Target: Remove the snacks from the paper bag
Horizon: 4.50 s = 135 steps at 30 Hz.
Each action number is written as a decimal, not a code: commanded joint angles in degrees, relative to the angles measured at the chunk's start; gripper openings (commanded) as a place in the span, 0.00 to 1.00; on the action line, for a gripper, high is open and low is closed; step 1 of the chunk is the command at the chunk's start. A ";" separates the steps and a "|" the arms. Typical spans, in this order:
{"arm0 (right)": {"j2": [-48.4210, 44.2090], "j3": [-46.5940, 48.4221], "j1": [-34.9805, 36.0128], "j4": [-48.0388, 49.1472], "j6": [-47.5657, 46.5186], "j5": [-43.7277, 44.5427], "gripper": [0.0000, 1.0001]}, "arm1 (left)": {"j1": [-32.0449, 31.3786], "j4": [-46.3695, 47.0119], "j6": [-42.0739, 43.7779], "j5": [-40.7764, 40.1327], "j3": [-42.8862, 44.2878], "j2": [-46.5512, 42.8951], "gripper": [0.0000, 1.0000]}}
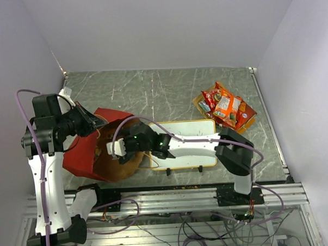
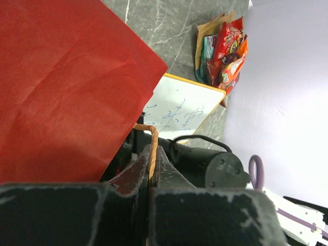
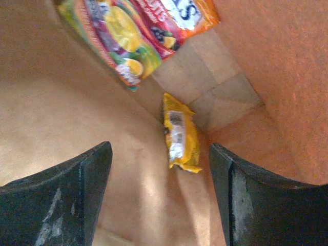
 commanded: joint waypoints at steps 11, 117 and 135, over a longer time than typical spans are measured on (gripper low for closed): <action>18.37 12.30 0.14 3.84 -12.88 19.36 0.63 | -0.29 -3.58 7.90 2.13 2.67 1.24 0.07; -24.82 -24.13 -48.08 -9.65 58.93 54.06 0.00 | -0.29 4.05 -2.86 -7.88 -1.56 -3.44 0.07; -28.29 -21.54 -48.24 -16.00 57.72 49.67 0.58 | -0.35 4.13 -2.98 -8.08 -2.65 -3.94 0.07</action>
